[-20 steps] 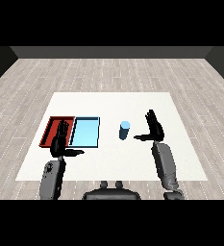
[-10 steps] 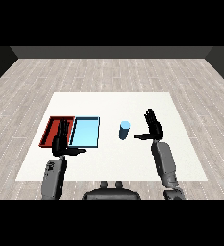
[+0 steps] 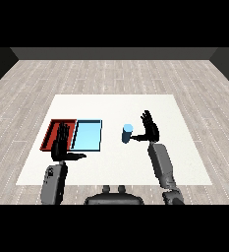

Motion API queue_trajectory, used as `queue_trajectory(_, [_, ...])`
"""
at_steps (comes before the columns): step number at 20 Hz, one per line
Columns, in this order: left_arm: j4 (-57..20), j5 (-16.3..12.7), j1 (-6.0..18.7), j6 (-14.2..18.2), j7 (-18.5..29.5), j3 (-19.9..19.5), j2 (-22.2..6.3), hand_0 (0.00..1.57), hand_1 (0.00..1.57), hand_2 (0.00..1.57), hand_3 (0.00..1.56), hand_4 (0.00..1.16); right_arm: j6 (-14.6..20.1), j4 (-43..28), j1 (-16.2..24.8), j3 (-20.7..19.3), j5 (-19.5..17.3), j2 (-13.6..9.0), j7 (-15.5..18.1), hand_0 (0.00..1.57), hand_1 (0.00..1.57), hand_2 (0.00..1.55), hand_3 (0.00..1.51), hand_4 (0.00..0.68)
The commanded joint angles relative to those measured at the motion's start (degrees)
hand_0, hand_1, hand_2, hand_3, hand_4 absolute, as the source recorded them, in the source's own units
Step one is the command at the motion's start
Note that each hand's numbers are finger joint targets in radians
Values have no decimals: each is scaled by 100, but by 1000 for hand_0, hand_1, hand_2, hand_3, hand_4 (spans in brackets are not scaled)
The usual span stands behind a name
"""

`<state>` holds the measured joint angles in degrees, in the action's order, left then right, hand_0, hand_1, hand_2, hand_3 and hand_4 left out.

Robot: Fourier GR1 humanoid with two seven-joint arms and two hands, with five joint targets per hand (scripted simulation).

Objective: Pick the blue can and put it in the blue box

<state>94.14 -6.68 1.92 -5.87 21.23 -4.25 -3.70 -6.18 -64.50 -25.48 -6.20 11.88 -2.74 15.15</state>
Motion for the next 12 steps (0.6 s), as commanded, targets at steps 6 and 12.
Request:
queue_trajectory(6, [-171,-88,330,15,-172,-184,-111,0,0,0,0,0,-8,669,-43,-100,213,174,384,0,0,0,0,0])
queue_trajectory(12, [334,-96,-380,-124,-101,-12,-18,0,0,0,0,0,285,1482,-452,291,661,270,744,0,0,0,0,0])
